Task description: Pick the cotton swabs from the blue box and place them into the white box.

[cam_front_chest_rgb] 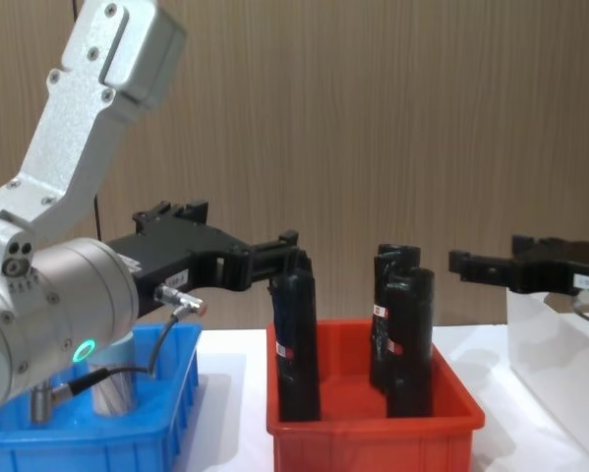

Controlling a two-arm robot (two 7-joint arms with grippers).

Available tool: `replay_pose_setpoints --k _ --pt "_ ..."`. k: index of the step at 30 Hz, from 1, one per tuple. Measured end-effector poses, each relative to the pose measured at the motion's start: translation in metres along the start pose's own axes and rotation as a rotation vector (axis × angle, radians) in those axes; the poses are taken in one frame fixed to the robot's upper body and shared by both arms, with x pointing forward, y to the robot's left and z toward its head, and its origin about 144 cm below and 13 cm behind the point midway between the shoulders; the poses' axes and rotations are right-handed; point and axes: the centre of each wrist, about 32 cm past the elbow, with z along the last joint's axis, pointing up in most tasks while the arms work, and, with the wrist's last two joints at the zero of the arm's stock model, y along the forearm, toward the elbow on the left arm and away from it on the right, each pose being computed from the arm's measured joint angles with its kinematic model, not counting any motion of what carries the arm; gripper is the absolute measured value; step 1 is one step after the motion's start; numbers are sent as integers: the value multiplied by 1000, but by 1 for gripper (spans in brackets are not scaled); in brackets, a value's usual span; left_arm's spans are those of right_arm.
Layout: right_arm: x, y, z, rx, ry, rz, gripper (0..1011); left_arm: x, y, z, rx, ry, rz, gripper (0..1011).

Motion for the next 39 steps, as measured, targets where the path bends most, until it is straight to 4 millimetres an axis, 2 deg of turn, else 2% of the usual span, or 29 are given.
replay_pose_setpoints --k 12,21,39 --pt "27 38 -4 -19 19 96 1002 0 0 0 0 0 0 1004" --pt "38 56 -8 -31 34 163 1002 0 0 0 0 0 0 1004" --pt "48 75 -14 -48 61 262 1002 0 0 0 0 0 0 1004"
